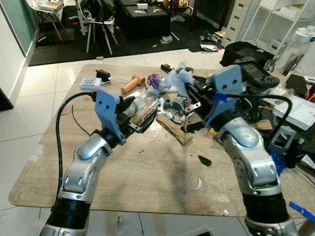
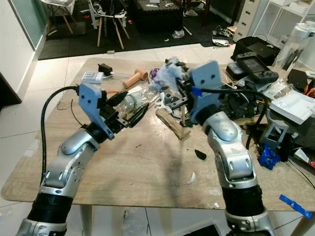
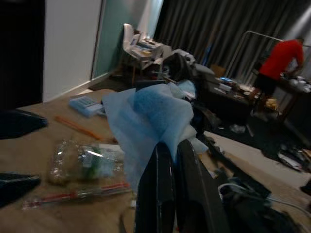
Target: Picking trash to rubbish bin
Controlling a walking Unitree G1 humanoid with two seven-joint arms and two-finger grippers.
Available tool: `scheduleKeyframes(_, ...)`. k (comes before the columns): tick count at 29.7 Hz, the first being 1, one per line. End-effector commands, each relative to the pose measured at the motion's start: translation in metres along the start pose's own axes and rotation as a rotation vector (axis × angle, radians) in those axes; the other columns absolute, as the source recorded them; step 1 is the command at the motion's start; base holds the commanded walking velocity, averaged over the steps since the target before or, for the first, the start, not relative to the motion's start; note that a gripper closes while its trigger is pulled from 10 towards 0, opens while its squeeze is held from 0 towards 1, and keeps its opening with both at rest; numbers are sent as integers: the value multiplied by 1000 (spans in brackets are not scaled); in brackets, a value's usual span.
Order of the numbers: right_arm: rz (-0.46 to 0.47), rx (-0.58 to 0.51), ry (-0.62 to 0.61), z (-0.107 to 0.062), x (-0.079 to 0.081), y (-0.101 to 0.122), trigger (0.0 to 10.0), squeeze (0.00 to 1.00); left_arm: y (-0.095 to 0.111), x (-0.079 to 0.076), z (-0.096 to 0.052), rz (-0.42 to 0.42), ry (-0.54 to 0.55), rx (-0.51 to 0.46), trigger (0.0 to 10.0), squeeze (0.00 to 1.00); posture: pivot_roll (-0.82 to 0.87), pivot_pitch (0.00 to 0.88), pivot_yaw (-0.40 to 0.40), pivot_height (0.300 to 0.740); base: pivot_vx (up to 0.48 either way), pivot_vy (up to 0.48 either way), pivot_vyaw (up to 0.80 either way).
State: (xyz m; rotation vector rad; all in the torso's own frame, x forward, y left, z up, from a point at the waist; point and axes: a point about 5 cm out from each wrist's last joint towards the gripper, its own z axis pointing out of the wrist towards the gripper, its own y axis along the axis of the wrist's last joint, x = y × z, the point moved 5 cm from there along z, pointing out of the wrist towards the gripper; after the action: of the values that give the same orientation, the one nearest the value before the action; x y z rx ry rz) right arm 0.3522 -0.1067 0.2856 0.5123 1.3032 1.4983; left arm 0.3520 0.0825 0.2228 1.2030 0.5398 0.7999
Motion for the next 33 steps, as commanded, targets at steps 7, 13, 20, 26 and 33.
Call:
scheduleKeyframes(7, 74, -360, -104, 4, -25, 89, 0, 0, 3, 0, 1, -5, -8, -18, 10000, 0, -96, 48, -8, 740, 0, 0, 0)
scheduleKeyframes(13, 74, -417, -129, 5, -43, 109, 0, 0, 5, 1, 2, -2, -10, -27, 10000, 0, -97, 45, -11, 740, 0, 0, 0)
scheduleKeyframes(20, 22, -158, -288, -3, -51, 34, 10000, 0, -6, 6, -2, 4, 55, 16, 10000, 0, -93, 57, -11, 740, 0, 0, 0)
scheduleKeyframes(26, -32, -63, -327, -14, -49, 2, 10000, 0, -16, 20, -4, 28, 166, 60, 10000, 0, -96, 65, -8, 740, 0, 0, 0)
scheduleKeyframes(33, -49, -5, -304, -22, -39, -23, 10000, 0, -16, 41, -10, 109, 306, 54, 10000, 0, -94, 71, -9, 740, 0, 0, 0)
